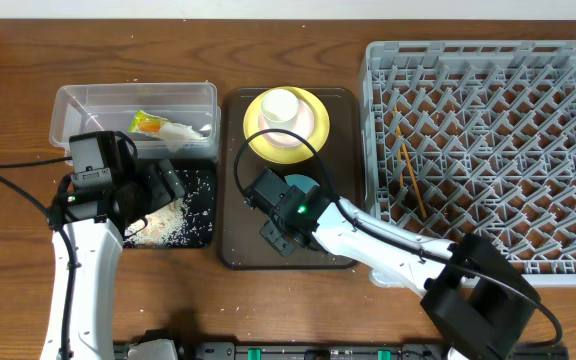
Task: Sort waste into correct bins and load items into the dishwasher rack
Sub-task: 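Lower right gripper onto the bowl rim and grasp it, then lift the light-blue bowl with right gripper and carry it into the rack, then set the bowl at the back of the rack and open right gripper, then move right gripper from the rack to the white cup on the plate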
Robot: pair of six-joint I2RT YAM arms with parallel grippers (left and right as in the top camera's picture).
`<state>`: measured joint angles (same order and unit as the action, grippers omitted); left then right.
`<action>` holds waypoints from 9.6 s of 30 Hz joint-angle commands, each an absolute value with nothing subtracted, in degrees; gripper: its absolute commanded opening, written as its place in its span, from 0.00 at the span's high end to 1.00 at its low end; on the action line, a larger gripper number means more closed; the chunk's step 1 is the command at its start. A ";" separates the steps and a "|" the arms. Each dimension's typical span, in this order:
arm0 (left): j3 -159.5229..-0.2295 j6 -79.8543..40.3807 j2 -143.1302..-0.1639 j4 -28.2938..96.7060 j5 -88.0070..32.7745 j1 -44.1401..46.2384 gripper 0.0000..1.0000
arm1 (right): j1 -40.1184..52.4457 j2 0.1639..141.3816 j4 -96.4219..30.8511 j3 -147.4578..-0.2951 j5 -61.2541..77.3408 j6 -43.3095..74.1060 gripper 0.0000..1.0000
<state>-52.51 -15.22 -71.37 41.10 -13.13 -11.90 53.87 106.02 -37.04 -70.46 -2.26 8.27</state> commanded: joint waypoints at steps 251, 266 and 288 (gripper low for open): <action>-53.60 -15.35 -71.48 39.86 -12.78 -12.10 0.05 | 41.17 117.73 -23.33 -81.71 5.32 -10.44 0.43; -53.58 -15.35 -71.48 39.86 -12.78 -12.10 0.05 | 40.93 122.80 -22.48 -81.71 4.29 -10.41 0.41; -53.58 -15.35 -71.48 39.88 -12.78 -12.10 0.05 | 41.32 116.53 -37.28 -81.76 18.46 -5.85 0.51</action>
